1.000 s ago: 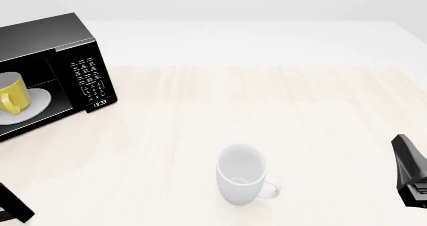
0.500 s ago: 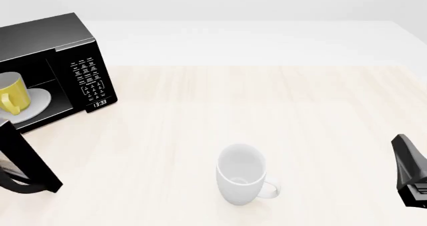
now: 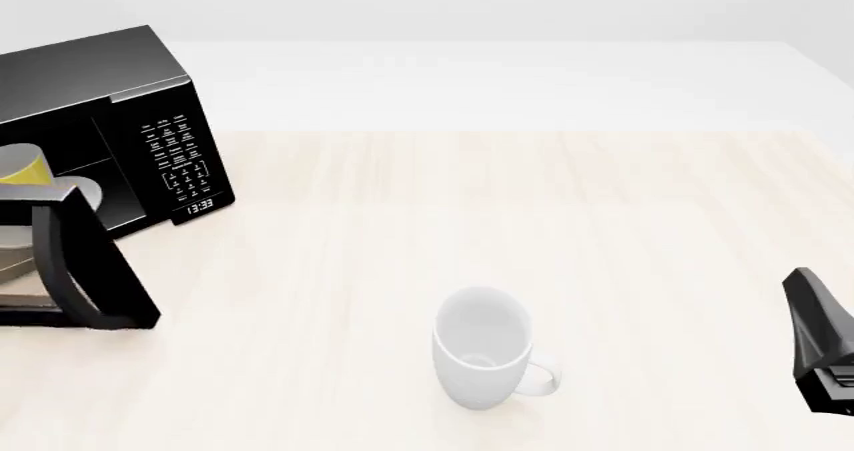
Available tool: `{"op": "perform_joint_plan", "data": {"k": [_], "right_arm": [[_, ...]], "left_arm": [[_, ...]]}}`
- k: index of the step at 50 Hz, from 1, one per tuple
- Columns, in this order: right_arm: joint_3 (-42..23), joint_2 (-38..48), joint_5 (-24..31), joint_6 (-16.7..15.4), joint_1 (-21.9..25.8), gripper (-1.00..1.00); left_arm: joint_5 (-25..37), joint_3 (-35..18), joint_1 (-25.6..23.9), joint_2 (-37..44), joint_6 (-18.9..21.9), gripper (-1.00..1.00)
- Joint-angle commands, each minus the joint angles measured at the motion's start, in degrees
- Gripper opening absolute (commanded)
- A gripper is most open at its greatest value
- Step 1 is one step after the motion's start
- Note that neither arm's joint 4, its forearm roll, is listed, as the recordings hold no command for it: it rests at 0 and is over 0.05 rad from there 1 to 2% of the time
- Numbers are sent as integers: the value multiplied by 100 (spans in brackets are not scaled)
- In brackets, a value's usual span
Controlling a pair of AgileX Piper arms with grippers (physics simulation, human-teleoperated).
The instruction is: Put the yellow and white mug in the microwave and close it.
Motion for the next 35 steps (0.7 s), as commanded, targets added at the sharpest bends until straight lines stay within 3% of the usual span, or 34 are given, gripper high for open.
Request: {"op": "perform_joint_plan", "data": {"k": [1,35], "right_arm": [[0,0,0,0,0,100],[0,0,0,0,0,100]], "left_arm": [[-71,-65,-100,140,58,100],[-333,-288,-339,355,262,100]]}}
